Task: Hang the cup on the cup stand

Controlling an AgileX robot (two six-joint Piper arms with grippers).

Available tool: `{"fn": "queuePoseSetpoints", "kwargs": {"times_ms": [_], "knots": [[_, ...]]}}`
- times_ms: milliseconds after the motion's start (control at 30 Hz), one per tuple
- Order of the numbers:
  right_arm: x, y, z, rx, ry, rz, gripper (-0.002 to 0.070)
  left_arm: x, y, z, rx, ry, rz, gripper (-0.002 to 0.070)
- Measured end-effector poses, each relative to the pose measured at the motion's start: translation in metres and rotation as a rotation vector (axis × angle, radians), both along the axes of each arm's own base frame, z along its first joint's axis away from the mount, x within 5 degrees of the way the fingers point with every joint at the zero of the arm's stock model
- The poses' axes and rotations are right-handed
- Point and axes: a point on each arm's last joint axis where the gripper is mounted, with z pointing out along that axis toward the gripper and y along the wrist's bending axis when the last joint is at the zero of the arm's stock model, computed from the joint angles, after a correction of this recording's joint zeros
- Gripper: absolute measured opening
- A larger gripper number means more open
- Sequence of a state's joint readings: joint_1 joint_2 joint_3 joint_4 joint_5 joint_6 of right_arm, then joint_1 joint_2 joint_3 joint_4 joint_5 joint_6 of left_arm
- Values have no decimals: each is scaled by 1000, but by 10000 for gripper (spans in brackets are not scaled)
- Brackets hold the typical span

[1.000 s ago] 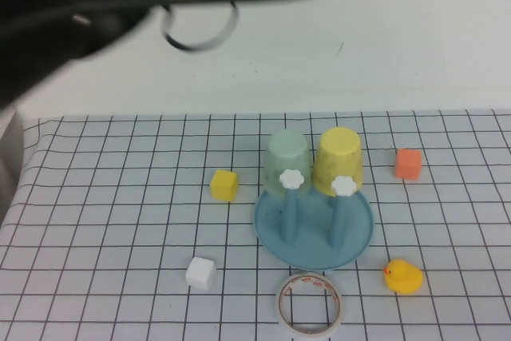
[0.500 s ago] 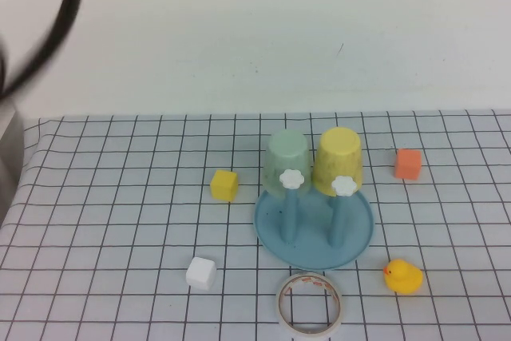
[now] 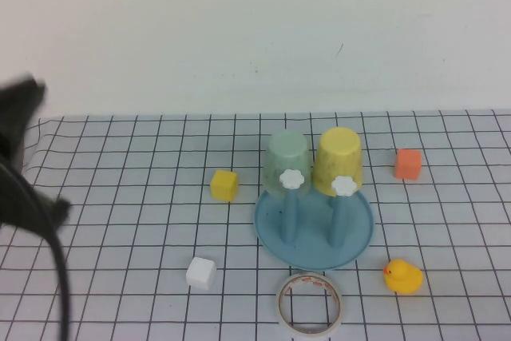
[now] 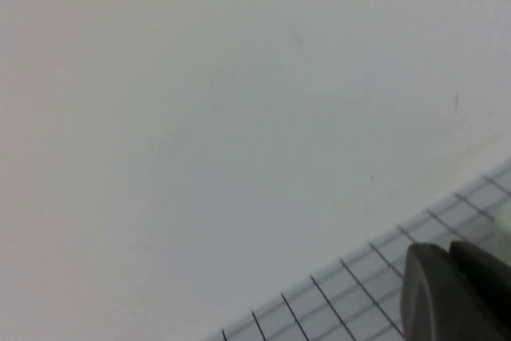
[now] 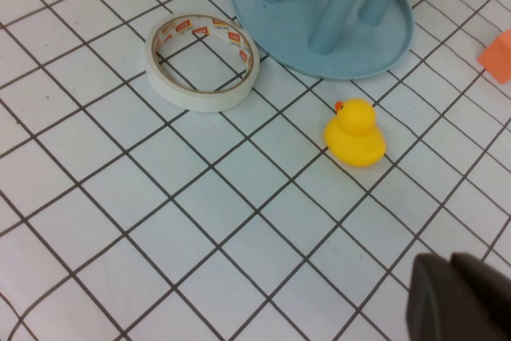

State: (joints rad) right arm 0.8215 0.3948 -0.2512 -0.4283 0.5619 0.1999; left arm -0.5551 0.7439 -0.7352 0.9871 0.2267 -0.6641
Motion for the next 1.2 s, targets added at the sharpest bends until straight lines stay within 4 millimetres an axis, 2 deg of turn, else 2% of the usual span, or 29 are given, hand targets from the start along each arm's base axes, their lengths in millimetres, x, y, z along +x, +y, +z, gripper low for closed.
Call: {"fn": "queuePoseSetpoints", "kwargs": {"times_ms": [100, 133, 167, 333, 500, 600, 767, 933, 1200], "knots": [[0, 0, 0, -2, 2, -1, -1, 2, 0, -26, 43, 70, 11, 0], [0, 0, 0, -2, 2, -1, -1, -1, 4, -40, 63, 104, 30, 0], [0, 0, 0, -4, 3, -2, -1, -3, 8, -44, 66, 110, 45, 0], [0, 0, 0, -4, 3, -2, -1, -25, 31, -51, 29, 61, 121, -1], [0, 0, 0, -4, 3, -2, -1, -48, 46, -58, -11, -11, 150, -1], [0, 0, 0, -5, 4, -3, -1, -61, 49, -67, -35, -68, 120, 0], [0, 0, 0, -4, 4, -3, -1, -73, 51, -98, -160, -67, 108, -1], [0, 0, 0, -4, 4, -3, -1, -78, 54, -133, -290, -24, 139, 0], [0, 0, 0, -4, 4, -3, -1, -78, 52, -169, -359, 56, 151, 0]]}}
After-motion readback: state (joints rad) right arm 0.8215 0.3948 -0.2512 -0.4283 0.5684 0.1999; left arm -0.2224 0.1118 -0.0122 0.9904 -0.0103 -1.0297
